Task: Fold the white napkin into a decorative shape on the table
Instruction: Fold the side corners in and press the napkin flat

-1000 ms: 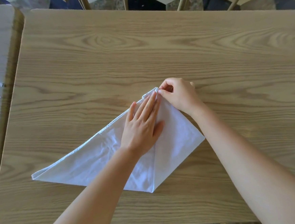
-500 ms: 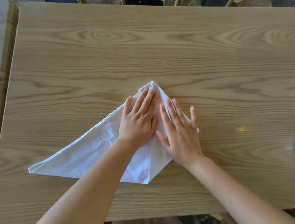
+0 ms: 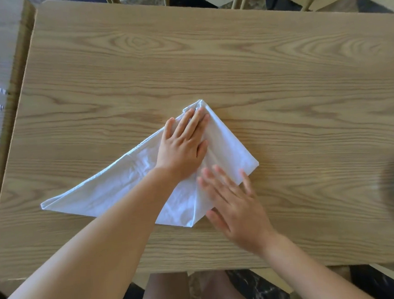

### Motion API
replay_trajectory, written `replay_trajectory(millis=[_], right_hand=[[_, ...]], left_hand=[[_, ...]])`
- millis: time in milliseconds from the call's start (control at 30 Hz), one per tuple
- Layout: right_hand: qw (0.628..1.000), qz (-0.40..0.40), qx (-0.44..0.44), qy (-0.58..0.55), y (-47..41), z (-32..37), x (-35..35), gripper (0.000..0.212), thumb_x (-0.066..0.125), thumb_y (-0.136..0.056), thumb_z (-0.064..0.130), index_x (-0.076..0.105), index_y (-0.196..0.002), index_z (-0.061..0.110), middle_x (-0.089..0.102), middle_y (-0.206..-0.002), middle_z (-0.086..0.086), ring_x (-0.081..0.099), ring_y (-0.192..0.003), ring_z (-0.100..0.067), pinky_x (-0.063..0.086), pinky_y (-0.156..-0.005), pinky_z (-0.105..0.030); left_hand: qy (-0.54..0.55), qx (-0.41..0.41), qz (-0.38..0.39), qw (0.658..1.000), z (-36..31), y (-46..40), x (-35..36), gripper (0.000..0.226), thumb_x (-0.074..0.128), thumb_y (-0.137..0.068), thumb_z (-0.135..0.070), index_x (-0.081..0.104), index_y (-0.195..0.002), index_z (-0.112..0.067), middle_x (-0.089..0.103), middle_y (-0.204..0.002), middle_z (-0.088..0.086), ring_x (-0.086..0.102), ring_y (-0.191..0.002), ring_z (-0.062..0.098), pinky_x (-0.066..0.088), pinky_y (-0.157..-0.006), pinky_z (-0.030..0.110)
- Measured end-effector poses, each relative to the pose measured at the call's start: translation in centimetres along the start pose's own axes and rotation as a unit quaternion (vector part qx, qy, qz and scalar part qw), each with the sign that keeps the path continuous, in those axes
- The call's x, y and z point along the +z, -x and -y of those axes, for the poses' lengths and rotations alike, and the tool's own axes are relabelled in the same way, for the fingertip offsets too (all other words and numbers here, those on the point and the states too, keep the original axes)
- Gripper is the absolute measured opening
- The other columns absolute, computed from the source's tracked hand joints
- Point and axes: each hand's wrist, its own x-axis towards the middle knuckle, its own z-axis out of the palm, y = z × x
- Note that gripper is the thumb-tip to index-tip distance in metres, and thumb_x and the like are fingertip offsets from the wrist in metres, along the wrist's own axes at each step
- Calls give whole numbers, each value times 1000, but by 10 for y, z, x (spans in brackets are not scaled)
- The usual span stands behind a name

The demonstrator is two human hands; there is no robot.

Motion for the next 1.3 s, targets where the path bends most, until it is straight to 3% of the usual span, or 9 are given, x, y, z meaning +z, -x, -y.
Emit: replay_trajectory(millis=[100, 267, 467, 600, 733, 833, 1000, 1167, 1300], right_hand=[[996, 40, -86, -2, -5, 7, 19, 57, 39, -94, 41, 33, -143, 14, 29, -152, 0, 16, -143, -15, 15, -114, -45], [985, 97, -139, 36, 29, 16, 33, 63, 30, -96, 46, 15, -148, 14, 16, -156, 0, 7, -145, -17, 10, -115, -41], [982, 113, -147, 46, 30, 17, 30, 68, 29, -94, 51, 12, -148, 13, 12, -157, -1, 4, -144, -16, 11, -113, -40], [979, 135, -152, 14, 30, 17, 27, 67, 28, -95, 50, 11, -149, 14, 11, -157, -1, 1, -145, -15, 9, -114, -40], [989, 49, -115, -80, 24, 14, 20, 54, 26, -99, 38, 23, -146, 13, 20, -155, -4, 11, -144, -16, 13, -116, -40], [990, -23, -94, -99, -9, 39, 19, 52, 36, -95, 28, 28, -144, 12, 24, -153, -5, 17, -143, -18, 14, -116, -42], [999, -13, -46, 2, -68, 57, 32, 59, 34, -93, 36, 20, -147, 19, 18, -155, -3, 10, -143, -17, 8, -113, -50], [996, 19, -57, 63, -76, 51, 46, 60, 30, -90, 44, 25, -145, 19, 21, -154, -2, 14, -141, -17, 9, -111, -50], [995, 10, -62, 81, -75, 50, 48, 61, 27, -91, 45, 24, -145, 19, 17, -154, -1, 13, -142, -18, 10, -112, -51]], left_hand=[[-2, 7, 16, 1000, 2, -1, 0, 51, 36, -92, -31, 44, -139, -13, 40, -147, 3, 39, -134, 19, 35, -103, 49], [-4, 4, 37, 999, 1, -2, 0, 53, 32, -93, -33, 40, -142, -14, 35, -150, 2, 34, -137, 19, 30, -106, 49], [-1, -7, 73, 997, 1, -1, -5, 55, 27, -94, -35, 36, -143, -15, 32, -152, 3, 31, -139, 20, 28, -108, 51], [-28, -3, 57, 998, 6, 8, -17, 60, 25, -93, -43, 23, -147, -18, 22, -156, 4, 18, -143, 19, 10, -114, 50], [-1, -71, -26, 997, 4, 50, -37, 58, 31, -95, -38, 22, -147, -16, 17, -155, 5, 14, -144, 20, 5, -113, 49], [-29, -143, -1, 989, 21, 112, -50, 58, 29, -95, -40, 19, -148, -18, 14, -156, 6, 11, -144, 21, 4, -113, 53], [-65, -240, 81, 965, 50, 159, -54, 62, 27, -91, -47, 22, -147, -20, 18, -156, 4, 7, -143, 16, -7, -111, 49], [-57, -337, 78, 936, 85, 187, -72, 62, 17, -92, -49, 13, -149, -26, 7, -156, -4, 1, -144, 11, -12, -111, 50], [-51, -348, 61, 934, 99, 205, -86, 59, 22, -94, -43, 27, -147, -18, 23, -155, 2, 16, -143, 17, 11, -112, 52]])
